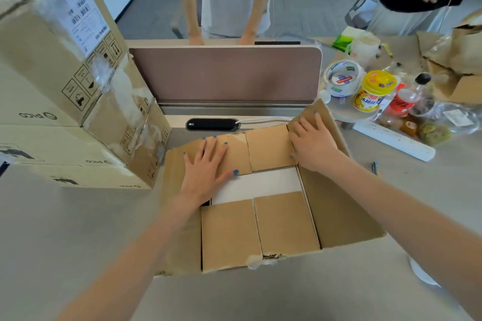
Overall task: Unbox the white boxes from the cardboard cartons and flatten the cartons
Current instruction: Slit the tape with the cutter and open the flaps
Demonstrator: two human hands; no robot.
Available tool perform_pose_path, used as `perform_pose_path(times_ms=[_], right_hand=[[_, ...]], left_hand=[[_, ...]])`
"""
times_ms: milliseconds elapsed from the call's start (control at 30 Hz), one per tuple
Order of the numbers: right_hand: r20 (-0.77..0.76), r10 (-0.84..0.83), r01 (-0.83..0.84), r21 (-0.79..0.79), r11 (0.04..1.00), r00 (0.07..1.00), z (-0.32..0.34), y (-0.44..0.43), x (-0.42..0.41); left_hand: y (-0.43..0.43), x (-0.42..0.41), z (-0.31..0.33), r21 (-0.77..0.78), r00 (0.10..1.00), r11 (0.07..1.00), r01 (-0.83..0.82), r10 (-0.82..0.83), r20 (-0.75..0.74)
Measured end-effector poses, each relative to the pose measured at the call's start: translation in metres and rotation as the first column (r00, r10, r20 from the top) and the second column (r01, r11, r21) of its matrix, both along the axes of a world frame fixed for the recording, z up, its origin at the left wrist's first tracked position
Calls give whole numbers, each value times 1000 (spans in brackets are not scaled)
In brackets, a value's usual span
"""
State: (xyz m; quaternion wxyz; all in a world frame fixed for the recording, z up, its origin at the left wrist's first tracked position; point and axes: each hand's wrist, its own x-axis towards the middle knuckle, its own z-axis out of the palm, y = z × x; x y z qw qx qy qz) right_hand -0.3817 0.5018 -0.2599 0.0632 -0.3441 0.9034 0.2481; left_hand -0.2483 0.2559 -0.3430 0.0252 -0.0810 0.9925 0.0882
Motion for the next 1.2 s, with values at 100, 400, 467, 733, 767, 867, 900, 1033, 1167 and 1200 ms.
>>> perform_pose_path(times_ms=[100,400,467,733,767,867,900,1033,1167,1200], right_hand=[[241,-103,155,-205,966,965,-23,5,8],[546,-174,543,-644,539,820,-75,-7,41],[536,-211,561,-661,498,818,-78,-10,52],[335,-249,418,-711,566,908,-86,-9,64],[229,-205,308,-727,613,951,-85,-7,63],[-62,3,-49,-768,639,998,-76,-4,61],[-127,52,-132,-777,615,990,-72,-5,59],[-275,79,-275,-809,519,958,-47,-21,40],[-331,-12,-281,-820,499,943,-22,-45,6],[-340,-38,-277,-820,501,940,-18,-51,-3]], left_hand=[[3,10,0,29,1000,1000,-4,3,26],[-14,15,-3,170,995,983,70,-57,-77],[-21,14,-2,172,993,980,99,-87,-78],[-23,15,5,-212,930,931,298,-333,-154],[-21,14,6,-239,910,915,326,-372,-182],[-17,12,15,-283,824,861,422,-495,-276],[-17,10,20,-284,806,854,435,-511,-300],[-16,-4,54,-245,793,883,400,-467,-391],[-19,-40,79,-250,747,930,268,-365,-555],[-20,-51,81,-248,744,941,231,-335,-578]])
